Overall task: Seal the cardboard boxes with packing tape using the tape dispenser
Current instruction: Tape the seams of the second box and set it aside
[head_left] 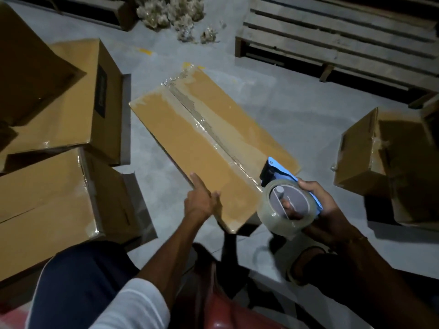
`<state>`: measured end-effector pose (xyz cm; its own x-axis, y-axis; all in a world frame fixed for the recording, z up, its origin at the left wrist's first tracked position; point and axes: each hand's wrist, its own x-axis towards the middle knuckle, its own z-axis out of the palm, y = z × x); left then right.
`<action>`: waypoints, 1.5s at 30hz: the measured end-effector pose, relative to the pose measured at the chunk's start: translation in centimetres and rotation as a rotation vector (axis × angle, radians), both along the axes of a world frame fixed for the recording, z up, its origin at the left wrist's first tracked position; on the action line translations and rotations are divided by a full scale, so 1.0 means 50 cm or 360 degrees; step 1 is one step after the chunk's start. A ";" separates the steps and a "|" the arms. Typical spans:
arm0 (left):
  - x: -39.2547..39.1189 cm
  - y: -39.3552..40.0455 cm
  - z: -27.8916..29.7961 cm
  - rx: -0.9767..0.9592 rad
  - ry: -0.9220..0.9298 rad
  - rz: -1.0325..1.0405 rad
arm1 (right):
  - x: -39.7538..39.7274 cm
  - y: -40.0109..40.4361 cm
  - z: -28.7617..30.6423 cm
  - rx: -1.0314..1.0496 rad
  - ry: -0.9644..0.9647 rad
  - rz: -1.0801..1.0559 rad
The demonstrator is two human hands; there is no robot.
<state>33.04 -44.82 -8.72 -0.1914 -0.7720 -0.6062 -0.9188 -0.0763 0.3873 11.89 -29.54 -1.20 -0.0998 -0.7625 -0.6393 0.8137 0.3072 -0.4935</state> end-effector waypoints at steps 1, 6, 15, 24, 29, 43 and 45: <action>-0.025 0.023 0.012 0.0063 -0.0024 -0.0023 | 0.001 -0.002 0.001 0.0003 0.0049 -0.0039; -0.131 0.122 0.042 0.0359 0.0062 -0.0546 | 0.000 0.004 0.000 0.0084 0.0138 -0.0244; -0.113 -0.102 0.002 -0.0728 -0.0196 -0.0908 | 0.041 0.089 -0.043 0.0197 0.0006 -0.0407; 0.106 -0.314 -0.051 -0.0413 -0.0416 -0.0408 | 0.058 0.005 -0.095 0.0307 0.1003 -0.0243; 0.141 -0.322 -0.056 -0.0287 -0.0196 -0.0265 | -0.009 -0.109 -0.120 0.0270 0.1082 -0.0411; 0.088 -0.006 0.013 0.0124 -0.0327 -0.0347 | -0.005 -0.178 -0.034 -0.0206 0.0274 -0.0102; 0.064 0.038 0.041 0.0309 -0.0238 -0.0459 | 0.017 -0.153 -0.008 -0.0217 0.0305 -0.0024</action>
